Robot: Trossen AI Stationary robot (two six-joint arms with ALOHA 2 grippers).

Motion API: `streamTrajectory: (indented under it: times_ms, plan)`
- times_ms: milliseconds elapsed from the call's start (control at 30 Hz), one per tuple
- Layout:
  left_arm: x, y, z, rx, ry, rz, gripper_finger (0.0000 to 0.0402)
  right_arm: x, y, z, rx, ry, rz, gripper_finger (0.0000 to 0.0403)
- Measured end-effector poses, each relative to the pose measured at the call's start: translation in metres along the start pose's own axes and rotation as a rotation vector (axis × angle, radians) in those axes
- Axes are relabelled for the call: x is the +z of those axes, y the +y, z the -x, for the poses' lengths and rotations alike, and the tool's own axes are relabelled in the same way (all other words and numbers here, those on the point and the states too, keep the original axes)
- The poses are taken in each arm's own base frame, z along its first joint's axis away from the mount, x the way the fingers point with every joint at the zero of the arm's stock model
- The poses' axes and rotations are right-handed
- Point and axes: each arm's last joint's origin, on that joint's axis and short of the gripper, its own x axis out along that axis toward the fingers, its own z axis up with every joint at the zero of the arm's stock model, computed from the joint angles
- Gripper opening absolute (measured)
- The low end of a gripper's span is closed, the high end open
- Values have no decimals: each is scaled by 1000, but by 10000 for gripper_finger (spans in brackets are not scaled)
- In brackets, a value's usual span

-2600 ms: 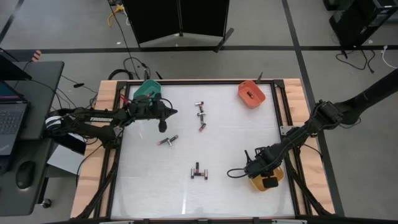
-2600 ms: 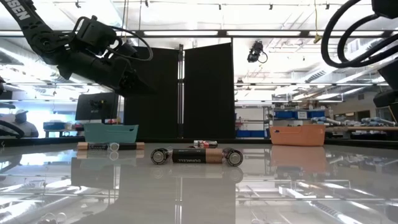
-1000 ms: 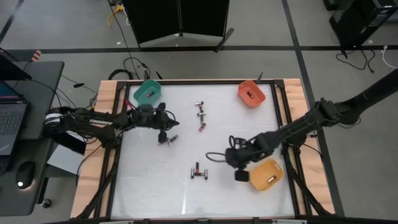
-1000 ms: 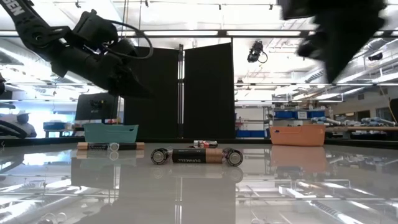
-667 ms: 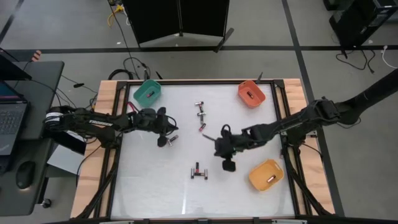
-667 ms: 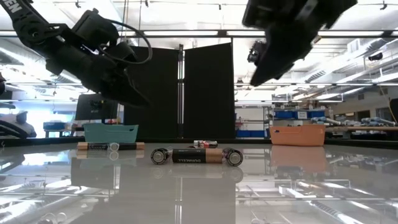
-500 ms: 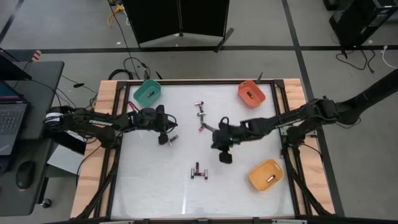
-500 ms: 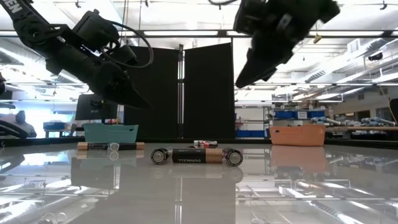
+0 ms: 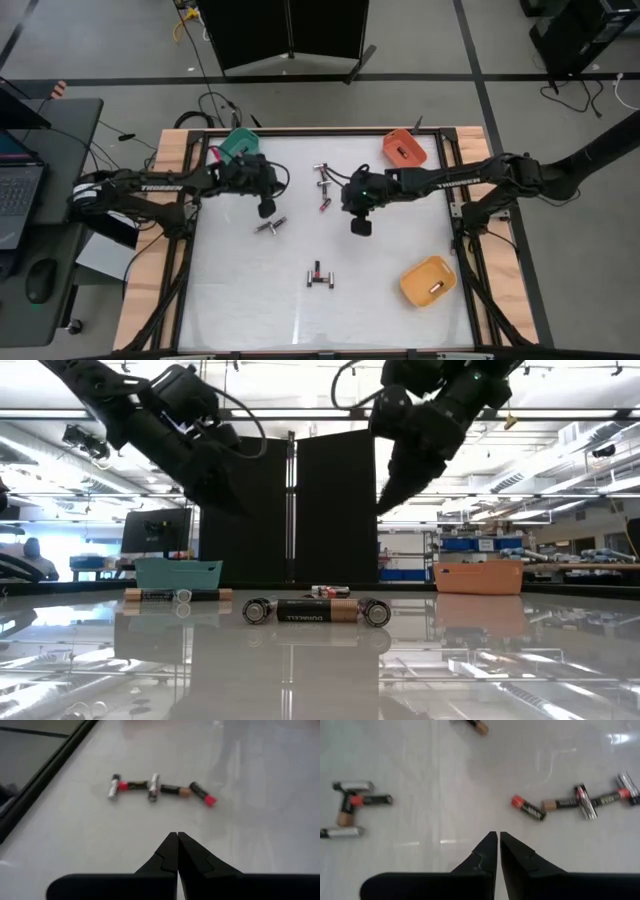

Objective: Sort batteries
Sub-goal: Put the black battery into the orange bin

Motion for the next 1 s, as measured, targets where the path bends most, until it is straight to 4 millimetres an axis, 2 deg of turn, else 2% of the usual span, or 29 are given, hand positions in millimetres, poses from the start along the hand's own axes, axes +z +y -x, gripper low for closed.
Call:
streamTrajectory:
  times_ms: [267, 633, 800, 1000]
  plan:
    - [0, -9, 0, -125, 10, 17, 10, -2, 3, 0, -23, 16, 34, 35]
    - [0, -51, 2, -219, 2, -87, 10, 6, 33, -2, 52, -132, -26, 44]
    - [-16, -68, 1, -208, -96, -57, 10, 6, 55, 0, 89, -156, -92, 46]
    - [-40, -79, 4, -243, -249, 29, 10, 3, 85, 4, 105, -187, -141, 46]
